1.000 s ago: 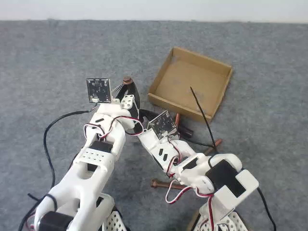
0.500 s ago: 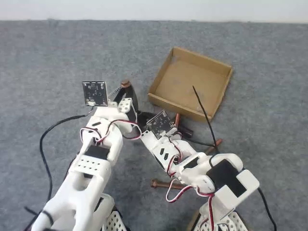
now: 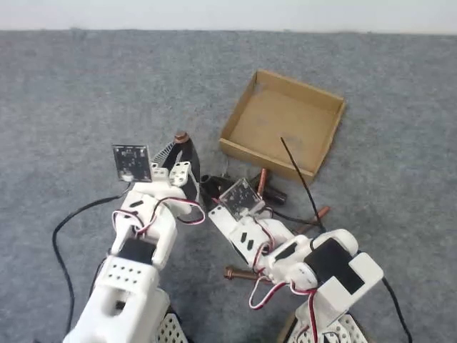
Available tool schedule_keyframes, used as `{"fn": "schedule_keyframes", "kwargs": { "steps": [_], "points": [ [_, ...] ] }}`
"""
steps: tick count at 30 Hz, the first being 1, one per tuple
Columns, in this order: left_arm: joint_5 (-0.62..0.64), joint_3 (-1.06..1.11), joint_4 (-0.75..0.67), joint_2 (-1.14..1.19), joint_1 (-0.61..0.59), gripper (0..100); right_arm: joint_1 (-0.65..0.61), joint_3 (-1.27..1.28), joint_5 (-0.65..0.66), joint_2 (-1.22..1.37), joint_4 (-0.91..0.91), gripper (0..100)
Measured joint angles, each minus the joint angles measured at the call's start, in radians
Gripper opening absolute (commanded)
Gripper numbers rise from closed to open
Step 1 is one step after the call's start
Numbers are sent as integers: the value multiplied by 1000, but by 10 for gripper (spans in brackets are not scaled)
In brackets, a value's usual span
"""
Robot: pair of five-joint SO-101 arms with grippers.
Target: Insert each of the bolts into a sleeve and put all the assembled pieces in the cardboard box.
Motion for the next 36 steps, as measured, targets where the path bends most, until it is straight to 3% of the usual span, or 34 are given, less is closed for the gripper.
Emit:
{"fn": "schedule_keyframes", "kwargs": {
  "steps": [5, 8, 18, 24, 36],
  "points": [
    [0, -2, 270, -167, 32, 9, 0, 69, 0, 0, -127, 6],
    [0, -2, 351, -204, 66, 9, 0, 98, 0, 0, -178, 6],
    [0, -8, 361, -216, 221, 11, 114, 273, 0, -2, -479, 6],
    [0, -91, 361, -222, 299, 11, 199, 279, 0, -3, -493, 6],
    [0, -166, 361, -222, 331, 11, 127, 279, 0, -3, -480, 6]
  ]
}}
